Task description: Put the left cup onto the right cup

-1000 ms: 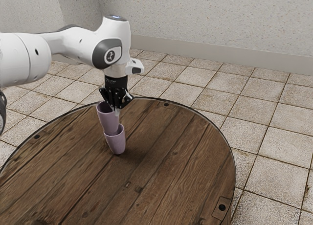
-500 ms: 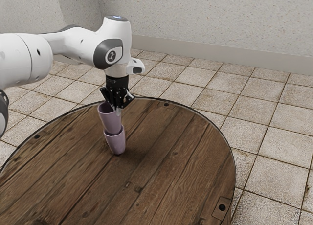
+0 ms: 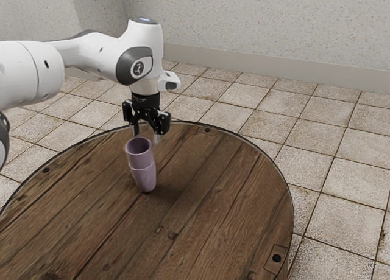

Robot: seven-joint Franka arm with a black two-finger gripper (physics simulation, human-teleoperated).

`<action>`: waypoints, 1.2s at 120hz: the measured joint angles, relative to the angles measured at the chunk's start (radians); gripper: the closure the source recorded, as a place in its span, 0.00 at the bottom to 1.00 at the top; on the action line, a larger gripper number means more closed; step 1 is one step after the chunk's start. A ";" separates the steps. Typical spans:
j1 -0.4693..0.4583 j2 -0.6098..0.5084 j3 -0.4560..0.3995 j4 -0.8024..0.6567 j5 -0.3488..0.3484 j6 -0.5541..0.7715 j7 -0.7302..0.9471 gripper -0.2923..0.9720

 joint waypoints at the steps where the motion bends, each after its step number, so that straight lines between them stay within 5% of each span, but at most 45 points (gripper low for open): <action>1: 0.000 -0.001 0.000 0.000 0.000 0.000 0.000 0.36; 45: -0.004 -0.088 -0.027 -0.016 -0.013 -0.018 -0.001 0.25; 144: 0.132 -0.271 -0.211 -0.023 0.031 -0.155 0.049 0.23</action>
